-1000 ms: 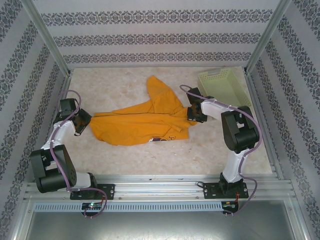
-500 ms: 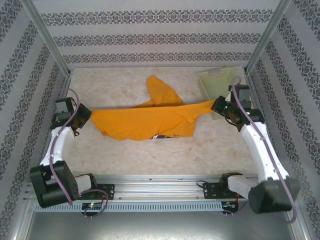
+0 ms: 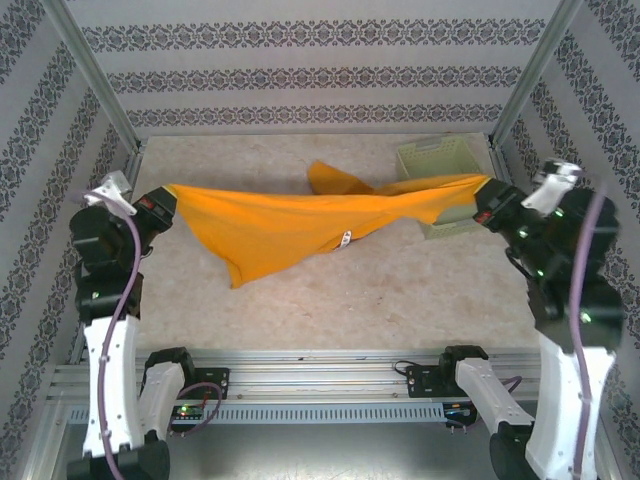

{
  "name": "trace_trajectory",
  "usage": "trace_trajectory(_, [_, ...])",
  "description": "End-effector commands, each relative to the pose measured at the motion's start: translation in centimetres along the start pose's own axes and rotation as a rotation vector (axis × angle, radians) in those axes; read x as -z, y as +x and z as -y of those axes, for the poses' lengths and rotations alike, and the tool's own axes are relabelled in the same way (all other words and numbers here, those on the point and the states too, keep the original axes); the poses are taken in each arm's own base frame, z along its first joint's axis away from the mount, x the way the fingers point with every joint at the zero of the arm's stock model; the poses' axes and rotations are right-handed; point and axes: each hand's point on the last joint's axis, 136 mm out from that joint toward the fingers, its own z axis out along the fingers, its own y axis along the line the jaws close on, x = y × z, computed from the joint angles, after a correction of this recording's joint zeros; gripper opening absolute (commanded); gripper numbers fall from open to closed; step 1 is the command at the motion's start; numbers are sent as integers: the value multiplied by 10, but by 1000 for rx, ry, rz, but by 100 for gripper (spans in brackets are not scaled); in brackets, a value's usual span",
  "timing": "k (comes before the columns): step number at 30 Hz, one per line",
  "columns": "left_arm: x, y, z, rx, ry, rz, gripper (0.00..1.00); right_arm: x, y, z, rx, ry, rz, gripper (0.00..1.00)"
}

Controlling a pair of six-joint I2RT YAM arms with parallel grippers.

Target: Fold the inside-out t-shirt

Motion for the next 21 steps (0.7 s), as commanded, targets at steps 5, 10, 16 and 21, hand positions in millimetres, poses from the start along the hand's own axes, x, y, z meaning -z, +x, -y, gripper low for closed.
trace_trajectory(5, [25,-42,35,-90,-7,121,0,57,-63,-18,71,43,287,0])
trace_trajectory(10, [-47,-33,-11,29,-118,-74,0,-11,-69,-16,63,44,181,0])
trace_trajectory(16, [-110,-31,-44,45,-228,-150,0,-104,-80,-3,60,60,110,0])
trace_trajectory(21, [-160,-61,-48,9,-275,-124,0,-162,-107,-22,32,-26,103,0])
